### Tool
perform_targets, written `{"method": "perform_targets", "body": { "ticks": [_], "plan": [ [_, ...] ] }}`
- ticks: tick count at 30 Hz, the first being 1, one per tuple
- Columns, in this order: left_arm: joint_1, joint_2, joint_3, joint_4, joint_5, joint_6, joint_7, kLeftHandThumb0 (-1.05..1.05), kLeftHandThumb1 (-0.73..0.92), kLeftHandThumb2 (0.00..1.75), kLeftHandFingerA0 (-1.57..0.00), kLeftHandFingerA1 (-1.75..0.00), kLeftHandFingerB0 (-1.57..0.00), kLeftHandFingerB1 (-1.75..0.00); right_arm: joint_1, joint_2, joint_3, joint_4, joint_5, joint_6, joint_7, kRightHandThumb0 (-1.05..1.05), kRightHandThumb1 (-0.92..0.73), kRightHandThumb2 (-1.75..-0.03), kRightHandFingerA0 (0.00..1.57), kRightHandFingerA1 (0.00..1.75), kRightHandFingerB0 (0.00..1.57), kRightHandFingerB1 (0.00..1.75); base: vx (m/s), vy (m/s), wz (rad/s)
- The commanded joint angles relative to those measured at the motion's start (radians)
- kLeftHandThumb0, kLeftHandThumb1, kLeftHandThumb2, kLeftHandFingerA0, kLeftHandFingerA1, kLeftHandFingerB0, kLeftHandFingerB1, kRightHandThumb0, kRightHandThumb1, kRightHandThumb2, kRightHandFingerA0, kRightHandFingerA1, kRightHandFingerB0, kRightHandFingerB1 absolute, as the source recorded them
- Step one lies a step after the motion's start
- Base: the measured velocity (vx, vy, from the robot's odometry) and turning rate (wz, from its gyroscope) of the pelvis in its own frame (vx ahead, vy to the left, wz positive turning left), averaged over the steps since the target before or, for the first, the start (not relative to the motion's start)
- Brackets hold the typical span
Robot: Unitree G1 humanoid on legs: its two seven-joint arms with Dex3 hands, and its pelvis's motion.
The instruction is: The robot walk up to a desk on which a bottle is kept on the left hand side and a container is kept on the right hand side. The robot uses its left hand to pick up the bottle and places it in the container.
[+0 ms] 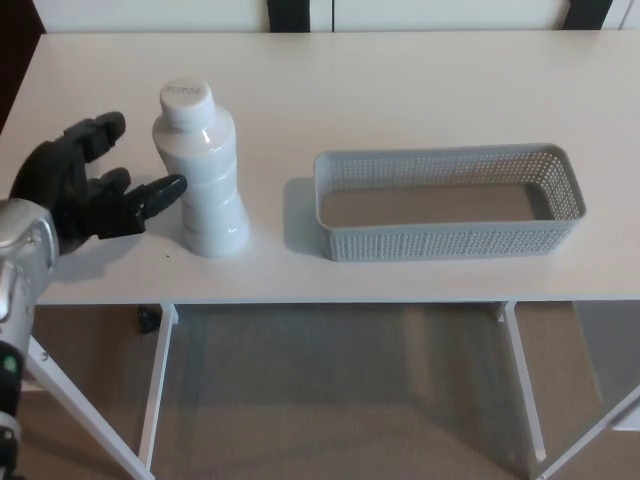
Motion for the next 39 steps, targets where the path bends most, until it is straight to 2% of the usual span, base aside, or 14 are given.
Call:
{"method": "perform_targets", "body": {
  "ticks": [1, 19, 20, 22, 23, 26, 27, 28, 29, 30, 32, 33, 35, 39],
  "plan": [
    [-0.008, -0.017, -0.005, 0.023, 0.04, -0.042, 0.004, -0.56, 0.36, 0.67, 0.0, -0.04, 0.0, 0.0, 0.004, 0.004, -0.004, -0.024, 0.013, 0.023, -0.007, -0.43, -0.31, -0.62, 0.14, 0.44, 0.23, 0.44, 0.0, 0.0, 0.0],
    [0.046, -0.122, -0.081, -0.143, 0.063, 0.02, -0.017, -0.54, 0.36, 0.71, 0.0, -0.12, 0.0, -0.09, -0.012, 0.004, 0.002, -0.069, 0.001, 0.043, -0.048, -0.44, -0.32, -0.62, 0.18, 0.43, 0.27, 0.42, 0.0, 0.0, 0.0],
    [0.043, -0.134, -0.088, -0.15, 0.064, 0.027, -0.014, -0.53, 0.45, 0.54, 0.0, -0.18, 0.0, -0.1, -0.01, 0.005, 0.001, -0.079, 0.004, 0.049, -0.049, -0.43, -0.31, -0.62, 0.18, 0.43, 0.28, 0.43, 0.0, 0.0, 0.0],
    [0.04, -0.145, -0.094, -0.155, 0.067, 0.035, -0.01, -0.53, 0.45, 0.54, 0.0, -0.18, 0.0, -0.1, -0.008, 0.005, 0.0, -0.089, 0.01, 0.059, -0.049, -0.43, -0.31, -0.62, 0.18, 0.43, 0.28, 0.43, 0.0, 0.0, 0.0],
    [0.036, -0.152, -0.096, -0.154, 0.069, 0.038, -0.005, -0.55, 0.36, 0.74, 0.0, -0.21, 0.0, -0.12, -0.007, 0.005, 0.0, -0.093, 0.012, 0.062, -0.046, -0.43, -0.32, -0.62, 0.16, 0.43, 0.26, 0.42, 0.0, 0.0, 0.0],
    [0.012, -0.182, -0.099, -0.136, 0.082, 0.049, 0.028, -0.56, 0.36, 0.75, 0.0, -0.19, 0.0, -0.13, 0.008, 0.01, 0.01, -0.15, 0.006, 0.079, -0.063, -0.44, -0.31, -0.63, 0.2, 0.45, 0.28, 0.44, 0.0, 0.0, 0.0],
    [-0.003, -0.198, -0.117, -0.118, 0.118, 0.047, 0.071, -0.63, 0.43, 0.76, -0.23, -0.46, 0.0, -0.12, 0.01, 0.013, 0.013, -0.16, 0.006, 0.079, -0.063, -0.43, -0.32, -0.63, 0.17, 0.44, 0.25, 0.43, 0.0, 0.0, 0.0],
    [-0.017, -0.224, -0.116, -0.096, 0.14, 0.041, 0.131, -0.31, 0.7, 0.62, -1.04, -0.56, -0.15, -0.28, 0.008, 0.016, 0.015, -0.165, 0.005, 0.079, -0.065, -0.43, -0.32, -0.63, 0.17, 0.44, 0.26, 0.43, 0.0, 0.0, 0.0],
    [-0.026, -0.243, -0.114, -0.08, 0.153, 0.038, 0.174, -0.31, 0.7, 0.62, -1.04, -0.56, -0.15, -0.28, 0.007, 0.018, 0.017, -0.168, 0.004, 0.079, -0.067, -0.43, -0.32, -0.63, 0.17, 0.44, 0.26, 0.43, 0.0, 0.0, 0.0],
    [-0.036, -0.27, -0.102, -0.058, 0.162, 0.018, 0.23, -0.1, 0.77, 0.64, -1.23, -0.75, -0.48, -0.41, 0.002, 0.021, 0.019, -0.169, 0.002, 0.079, -0.07, -0.44, -0.32, -0.64, 0.18, 0.45, 0.26, 0.44, 0.0, 0.0, 0.0],
    [-0.046, -0.296, -0.087, -0.035, 0.169, -0.005, 0.281, -0.1, 0.77, 0.64, -1.23, -0.75, -0.48, -0.41, -0.004, 0.025, 0.022, -0.17, 0.0, 0.079, -0.074, -0.44, -0.32, -0.64, 0.18, 0.45, 0.26, 0.44, 0.0, 0.0, 0.0],
    [-0.054, -0.308, -0.08, -0.025, 0.17, -0.01, 0.303, -0.07, 0.78, 0.66, -1.16, -1.01, -0.69, -0.49, -0.007, 0.026, 0.024, -0.17, -0.002, 0.074, -0.074, -0.45, -0.33, -0.64, 0.16, 0.44, 0.25, 0.43, 0.0, 0.0, 0.0],
    [-0.072, -0.33, -0.064, -0.01, 0.168, -0.008, 0.339, -0.09, 0.77, 0.71, -1.13, -1.17, -0.82, -0.61, -0.015, 0.024, 0.026, -0.172, -0.005, 0.072, -0.077, -0.46, -0.33, -0.64, 0.17, 0.43, 0.27, 0.42, 0.0, 0.0, 0.0],
    [-0.089, -0.355, -0.048, -0.003, 0.167, -0.002, 0.377, -0.07, 0.77, 0.75, -1.08, -1.29, -0.86, -0.78, -0.031, 0.019, 0.023, -0.173, -0.001, 0.085, -0.085, -0.47, -0.33, -0.64, 0.18, 0.43, 0.28, 0.42, 0.0, 0.0, 0.0]
  ]
}}
